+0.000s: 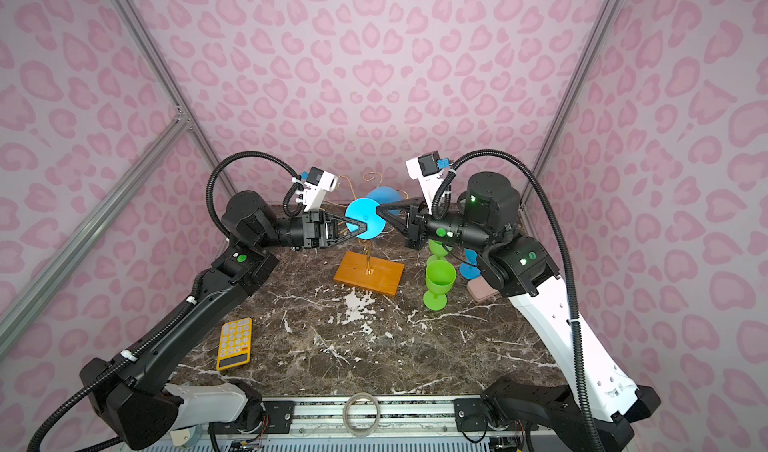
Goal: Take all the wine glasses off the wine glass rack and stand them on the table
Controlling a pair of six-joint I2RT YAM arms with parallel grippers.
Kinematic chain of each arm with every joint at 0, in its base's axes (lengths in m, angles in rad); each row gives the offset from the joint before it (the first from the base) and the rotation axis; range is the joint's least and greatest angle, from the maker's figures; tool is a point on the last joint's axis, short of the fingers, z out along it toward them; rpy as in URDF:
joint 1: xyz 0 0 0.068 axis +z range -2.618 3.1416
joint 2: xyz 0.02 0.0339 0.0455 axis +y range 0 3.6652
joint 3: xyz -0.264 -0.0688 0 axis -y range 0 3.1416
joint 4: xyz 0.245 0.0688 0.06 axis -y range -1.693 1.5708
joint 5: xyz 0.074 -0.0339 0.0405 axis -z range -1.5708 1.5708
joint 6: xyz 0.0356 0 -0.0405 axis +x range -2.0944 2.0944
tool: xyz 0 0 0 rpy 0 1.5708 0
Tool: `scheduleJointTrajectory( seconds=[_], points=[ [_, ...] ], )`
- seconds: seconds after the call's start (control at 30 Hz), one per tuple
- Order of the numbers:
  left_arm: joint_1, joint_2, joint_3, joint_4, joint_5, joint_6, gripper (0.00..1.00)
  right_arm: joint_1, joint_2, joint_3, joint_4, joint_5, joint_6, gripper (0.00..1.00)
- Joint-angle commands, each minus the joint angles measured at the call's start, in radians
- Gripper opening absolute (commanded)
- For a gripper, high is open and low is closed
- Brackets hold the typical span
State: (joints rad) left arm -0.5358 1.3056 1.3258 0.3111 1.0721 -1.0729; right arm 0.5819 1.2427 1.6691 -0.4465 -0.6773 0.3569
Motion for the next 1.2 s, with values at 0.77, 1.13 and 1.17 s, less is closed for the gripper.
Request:
scheduleJointTrajectory(
  seconds=[0.77,1.13,1.17],
  points=[
    [0.152,-0.160,0.007,0.747,0.159,-0.583,0.04,-0.228,-0.171,-0.443,0.868,-0.256,0.499,0.51],
    [0.136,-0.119,0.053,0.879,0.154,-0.721,0.04,-0.231,-0.081,-0.507,1.378,-0.297,0.730,0.48],
    [0.137,-0.111,0.054,0.910,0.150,-0.746,0.04,-0.231,-0.064,-0.508,1.425,-0.296,0.757,0.47]
  ],
)
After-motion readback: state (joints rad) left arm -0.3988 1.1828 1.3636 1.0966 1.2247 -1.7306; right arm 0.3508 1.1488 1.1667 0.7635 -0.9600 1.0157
